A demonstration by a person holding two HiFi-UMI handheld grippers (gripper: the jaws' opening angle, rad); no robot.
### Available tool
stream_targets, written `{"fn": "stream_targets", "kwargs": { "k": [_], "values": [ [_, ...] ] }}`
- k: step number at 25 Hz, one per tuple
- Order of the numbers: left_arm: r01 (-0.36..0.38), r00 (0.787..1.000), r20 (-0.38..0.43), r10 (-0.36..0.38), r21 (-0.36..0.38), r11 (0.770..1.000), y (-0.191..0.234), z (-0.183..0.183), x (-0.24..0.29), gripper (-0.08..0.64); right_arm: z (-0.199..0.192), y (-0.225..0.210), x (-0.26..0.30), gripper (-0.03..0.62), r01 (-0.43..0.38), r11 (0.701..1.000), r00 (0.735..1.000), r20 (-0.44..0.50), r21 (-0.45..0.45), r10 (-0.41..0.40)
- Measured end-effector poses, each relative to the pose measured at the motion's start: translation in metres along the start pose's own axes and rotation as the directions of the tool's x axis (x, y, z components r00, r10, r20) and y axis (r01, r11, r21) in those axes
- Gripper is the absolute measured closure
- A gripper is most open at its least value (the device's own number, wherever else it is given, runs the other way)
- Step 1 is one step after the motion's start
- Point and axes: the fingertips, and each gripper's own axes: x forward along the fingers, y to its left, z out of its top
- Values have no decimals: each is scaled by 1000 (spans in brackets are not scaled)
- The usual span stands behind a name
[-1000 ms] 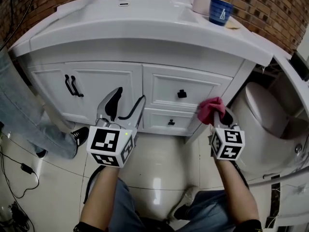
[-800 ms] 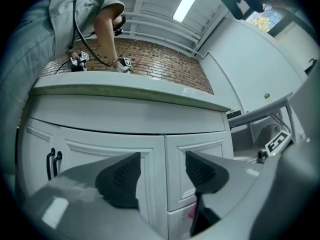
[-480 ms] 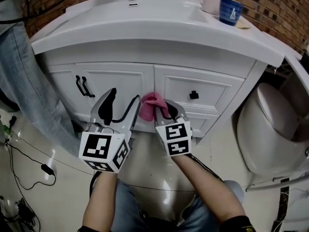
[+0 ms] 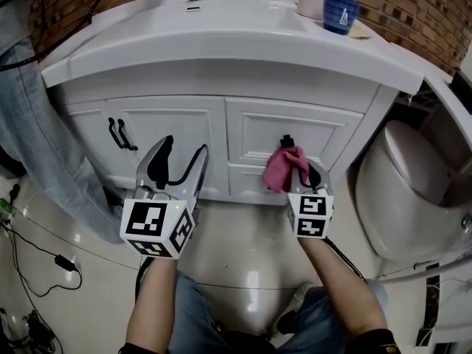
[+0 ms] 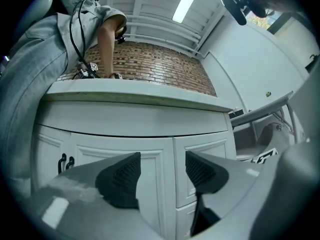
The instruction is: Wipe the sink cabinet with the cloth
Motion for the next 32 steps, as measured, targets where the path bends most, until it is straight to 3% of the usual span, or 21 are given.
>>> {"fn": "stream_targets", "kwargs": {
  "k": [2, 5, 8, 11, 13, 16, 19, 22, 25, 29, 32],
  "values": [
    [23, 1000, -1, -23, 5, 1000, -11, -2, 7, 281, -11, -44, -12, 546, 62, 997, 998, -30, 44, -61],
    [54, 998, -6, -54, -5, 999, -25, -6, 16, 280, -20, -80, -23, 537, 84, 995, 995, -61, 43, -82],
    [77, 997, 1, -77, -28, 997, -37, -5, 20, 281, -29, -121, -33, 543, 179, 979, 980, -101, 95, -169],
    [85, 996, 6, -85, -12, 996, -40, -3, 20, 280, -32, -131, -36, 546, 214, 970, 973, -118, 119, -201],
    [76, 997, 4, -76, -6, 997, -34, -4, 20, 281, -30, -99, -30, 548, 150, 982, 984, -111, 117, -137],
    [48, 999, 3, -48, -24, 999, -20, -6, 17, 281, -20, -7, -11, 548, -90, 993, 992, -79, 79, 96],
    [33, 999, 11, -33, -35, 999, -13, -3, 13, 281, -2, 82, 4, 548, -303, 953, 952, -40, 1, 303],
    [32, 999, 14, -32, -24, 999, -13, 0, 8, 281, 18, 141, 17, 548, -415, 908, 910, -12, -59, 415],
    [37, 999, 9, -37, -2, 999, -13, 3, 6, 281, 25, 166, 35, 548, -444, 894, 896, -29, -62, 443],
    [31, 999, -8, -31, 38, 999, -7, 0, 4, 281, 21, 164, 41, 552, -380, 909, 925, -69, -170, 374],
    [30, 999, -25, -29, 47, 998, -3, -6, 4, 281, 11, 141, 35, 552, -344, 925, 938, -90, -158, 334]
  ]
}}
